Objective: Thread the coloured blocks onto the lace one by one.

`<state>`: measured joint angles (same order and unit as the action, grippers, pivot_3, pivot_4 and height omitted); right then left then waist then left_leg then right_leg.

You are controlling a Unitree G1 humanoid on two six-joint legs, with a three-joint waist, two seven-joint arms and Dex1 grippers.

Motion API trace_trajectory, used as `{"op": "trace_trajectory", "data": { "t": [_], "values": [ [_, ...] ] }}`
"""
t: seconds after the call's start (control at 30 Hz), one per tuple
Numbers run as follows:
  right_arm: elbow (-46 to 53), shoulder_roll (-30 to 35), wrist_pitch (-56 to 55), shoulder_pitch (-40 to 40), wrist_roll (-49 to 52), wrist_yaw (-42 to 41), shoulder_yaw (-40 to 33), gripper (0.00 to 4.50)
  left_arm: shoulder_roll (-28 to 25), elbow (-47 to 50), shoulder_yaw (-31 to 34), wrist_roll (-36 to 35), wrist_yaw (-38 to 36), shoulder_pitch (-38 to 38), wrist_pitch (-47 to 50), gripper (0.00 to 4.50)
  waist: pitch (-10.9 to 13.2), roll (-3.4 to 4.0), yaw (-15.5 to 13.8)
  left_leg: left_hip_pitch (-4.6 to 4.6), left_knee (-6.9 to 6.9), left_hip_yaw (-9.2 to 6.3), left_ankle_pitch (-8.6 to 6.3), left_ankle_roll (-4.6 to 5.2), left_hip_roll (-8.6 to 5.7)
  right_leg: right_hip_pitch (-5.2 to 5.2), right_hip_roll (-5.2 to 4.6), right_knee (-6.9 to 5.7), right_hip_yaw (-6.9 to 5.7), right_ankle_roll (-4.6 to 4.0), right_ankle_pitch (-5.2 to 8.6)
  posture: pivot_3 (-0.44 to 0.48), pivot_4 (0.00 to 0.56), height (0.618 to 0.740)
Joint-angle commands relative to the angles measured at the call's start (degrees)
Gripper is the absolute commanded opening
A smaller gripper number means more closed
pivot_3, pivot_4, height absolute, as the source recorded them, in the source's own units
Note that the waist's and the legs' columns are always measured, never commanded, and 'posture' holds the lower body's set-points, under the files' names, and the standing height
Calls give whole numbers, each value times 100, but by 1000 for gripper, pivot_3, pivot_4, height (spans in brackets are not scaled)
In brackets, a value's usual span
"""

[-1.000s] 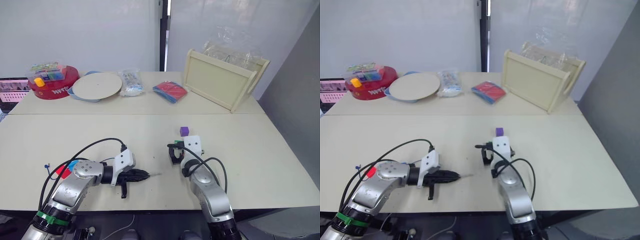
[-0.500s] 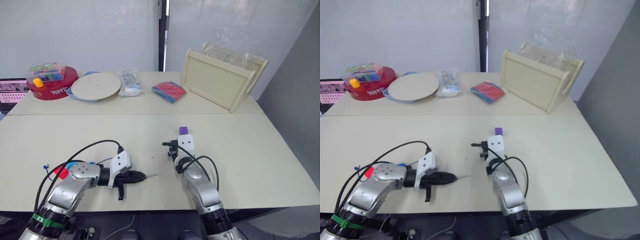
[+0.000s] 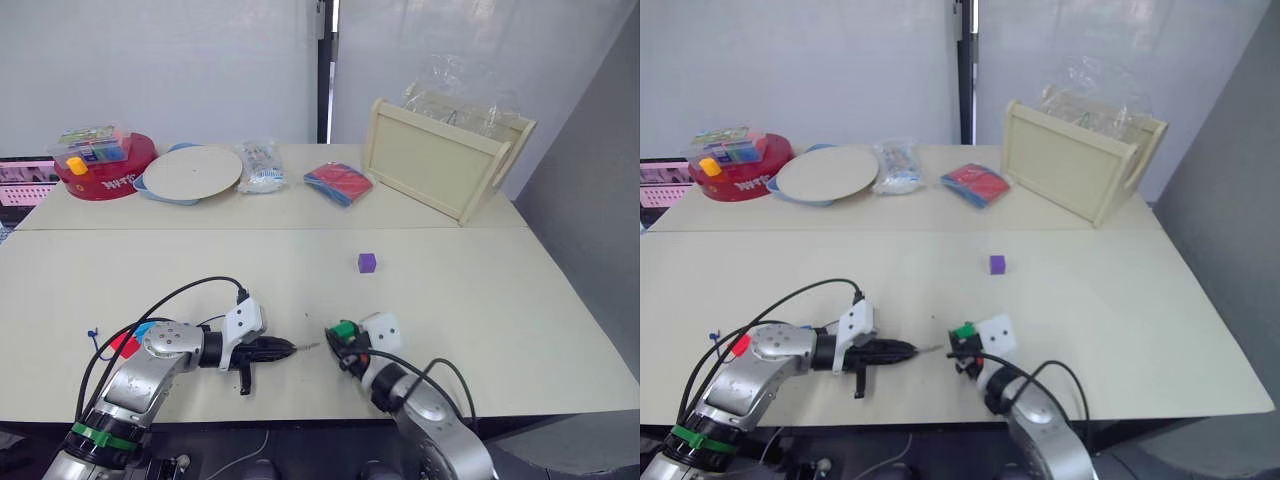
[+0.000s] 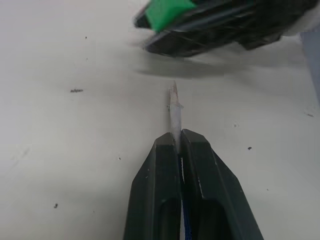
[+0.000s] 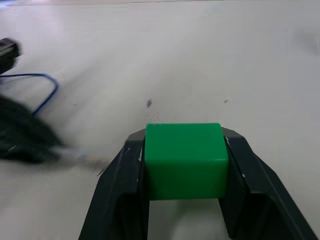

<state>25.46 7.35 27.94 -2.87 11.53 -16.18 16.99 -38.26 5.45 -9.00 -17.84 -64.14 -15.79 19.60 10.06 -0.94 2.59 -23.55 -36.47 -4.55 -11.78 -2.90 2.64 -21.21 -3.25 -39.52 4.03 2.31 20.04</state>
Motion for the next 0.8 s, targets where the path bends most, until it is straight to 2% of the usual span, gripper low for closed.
{"op": "trace_trajectory", "data": {
  "t": [0.03, 0.13, 0.17, 0.27, 0.37, 0.4, 0.53, 0.63, 0.73, 0.8],
  "values": [
    [105, 143, 517, 86, 130, -123, -14, 1216, 22, -20, -10, 22, -81, -119, -160, 0, 0, 0, 12, 2, 0, 0, 0, 0, 0, 0, 1, 0, 0, 0, 0, 0, 150, 740],
    [16, 131, 649, 148, 76, -41, 39, 1216, 19, -34, -19, 26, -95, -126, -191, 0, -2, -3, 10, 12, 6, 0, 0, 0, 1, 5, 3, 0, 1, 0, 0, 0, 150, 740],
    [23, 101, 649, 157, 87, -13, 21, 2238, 15, -34, -20, 24, -95, -127, -195, 0, -2, -3, 5, 12, 6, 0, 0, 0, 1, 5, 2, 0, 2, 0, 0, 0, 150, 740],
    [164, 175, 621, 227, 177, -133, -52, 3239, -6, -18, -5, 19, -92, -113, -198, 0, -2, -3, 1, 11, 6, 0, 0, 0, 1, 5, 2, 0, 2, 0, 0, 0, 150, 740],
    [513, 553, 711, 424, 391, -535, -273, 4278, -29, -1, 21, 19, -77, -94, -192, 0, -2, -3, -13, 9, 4, 1, 0, 0, -2, 6, -2, 1, 2, 0, 0, 0, 150, 740],
    [581, 672, 754, 474, 460, -642, -320, 4483, -28, -3, 20, 21, -71, -98, -190, 0, -1, -3, -23, 7, 3, 0, 0, 0, -2, 6, -2, 1, 1, 0, 0, 0, 150, 740],
    [793, 1710, 1184, 863, 1204, -1845, -687, 4483, -42, 19, 34, 22, -43, -103, -174, 0, -1, -4, -22, 4, 0, 0, 0, 0, -4, 6, -3, 3, 0, 0, 0, 0, 150, 740],
    [517, 2511, 1432, 1403, 1793, -2944, -851, 4483, -89, 98, 62, -19, -62, -89, -125, 0, -1, -4, -7, 6, 0, 0, 0, 0, -4, 9, -2, 5, -1, 0, 0, 0, 150, 740],
    [-23, 3138, 1341, 2096, 1872, -4017, -580, 4483, -158, 258, 76, -127, -126, -58, 3, 0, 0, -4, 8, 10, 1, 0, -1, 2, -1, 10, 2, 5, -1, 0, 0, 0, 150, 740],
    [-475, 3291, 901, 2515, 1570, -4516, -278, 4483, -199, 387, 86, -193, -146, -31, 120, 0, 0, -4, -1, 10, 0, 0, -1, 2, -1, 11, 1, 8, -1, 0, 0, 0, 150, 740]
  ]
}}
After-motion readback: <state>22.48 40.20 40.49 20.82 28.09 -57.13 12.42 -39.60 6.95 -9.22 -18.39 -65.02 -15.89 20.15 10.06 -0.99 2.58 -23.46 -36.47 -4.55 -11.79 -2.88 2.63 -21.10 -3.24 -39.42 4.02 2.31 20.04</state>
